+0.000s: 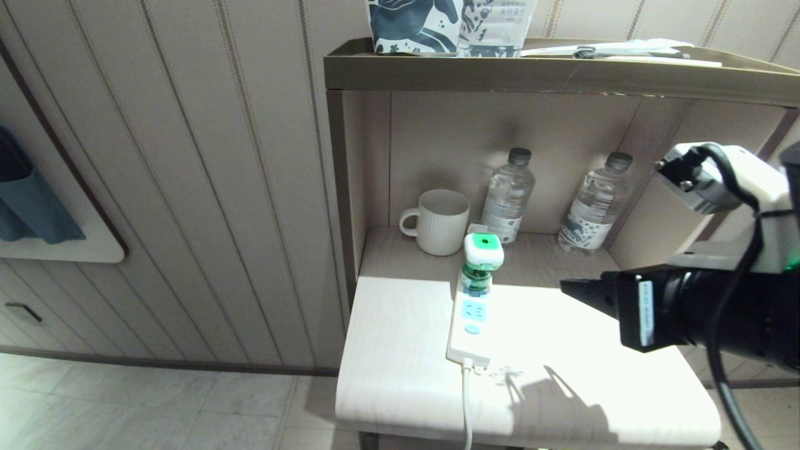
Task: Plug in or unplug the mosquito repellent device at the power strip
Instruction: Pick up the mosquito repellent liquid
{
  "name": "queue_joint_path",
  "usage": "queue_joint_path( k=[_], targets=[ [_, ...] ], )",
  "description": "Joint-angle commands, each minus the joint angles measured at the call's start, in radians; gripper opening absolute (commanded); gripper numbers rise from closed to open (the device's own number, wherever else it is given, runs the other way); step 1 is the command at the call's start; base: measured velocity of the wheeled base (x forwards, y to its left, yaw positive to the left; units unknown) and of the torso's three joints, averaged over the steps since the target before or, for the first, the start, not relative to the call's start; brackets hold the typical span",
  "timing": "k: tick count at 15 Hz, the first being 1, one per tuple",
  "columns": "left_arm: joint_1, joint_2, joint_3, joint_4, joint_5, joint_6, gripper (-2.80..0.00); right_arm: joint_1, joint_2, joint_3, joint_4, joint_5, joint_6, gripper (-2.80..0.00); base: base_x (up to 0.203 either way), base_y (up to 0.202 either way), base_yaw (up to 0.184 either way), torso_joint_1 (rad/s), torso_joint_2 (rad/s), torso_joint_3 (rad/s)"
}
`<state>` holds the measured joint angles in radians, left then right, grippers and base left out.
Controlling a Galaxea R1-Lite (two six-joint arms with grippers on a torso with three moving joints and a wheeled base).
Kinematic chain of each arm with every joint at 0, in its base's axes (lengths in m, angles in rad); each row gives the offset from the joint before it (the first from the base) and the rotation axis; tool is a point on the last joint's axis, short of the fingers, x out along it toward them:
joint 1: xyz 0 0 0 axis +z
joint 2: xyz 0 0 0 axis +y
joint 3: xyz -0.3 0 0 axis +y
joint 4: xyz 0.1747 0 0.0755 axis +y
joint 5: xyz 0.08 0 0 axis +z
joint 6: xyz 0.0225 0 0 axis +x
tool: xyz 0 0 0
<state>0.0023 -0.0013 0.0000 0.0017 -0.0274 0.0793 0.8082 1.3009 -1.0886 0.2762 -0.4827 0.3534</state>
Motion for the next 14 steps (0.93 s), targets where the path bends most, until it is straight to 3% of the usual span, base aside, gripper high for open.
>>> queue_joint_path(
  k=[1,6,8,14],
  targets=[
    [0.001,0.001,0.0,0.0,0.0,0.0,-2.8,0.041,0.054,0.071,-0.23,-0.073,-0.003,0.0,0.0,0.0,0.0,0.0,0.0,0.0],
    [0.001,0.001,0.0,0.0,0.0,0.0,-2.8,0.135,0.192,0.238,-0.699,-0.339,-0.046,0.0,0.0,0.0,0.0,0.0,0.0,0.0],
    [0.001,0.001,0.0,0.0,0.0,0.0,-2.8,0.14,0.25,0.255,-0.808,-0.436,-0.067,0.0,0.0,0.0,0.0,0.0,0.0,0.0],
    [0.001,0.001,0.0,0.0,0.0,0.002,-2.8,0.072,0.356,0.332,-1.066,-0.451,-0.128,0.0,0.0,0.0,0.0,0.0,0.0,0.0]
  ],
)
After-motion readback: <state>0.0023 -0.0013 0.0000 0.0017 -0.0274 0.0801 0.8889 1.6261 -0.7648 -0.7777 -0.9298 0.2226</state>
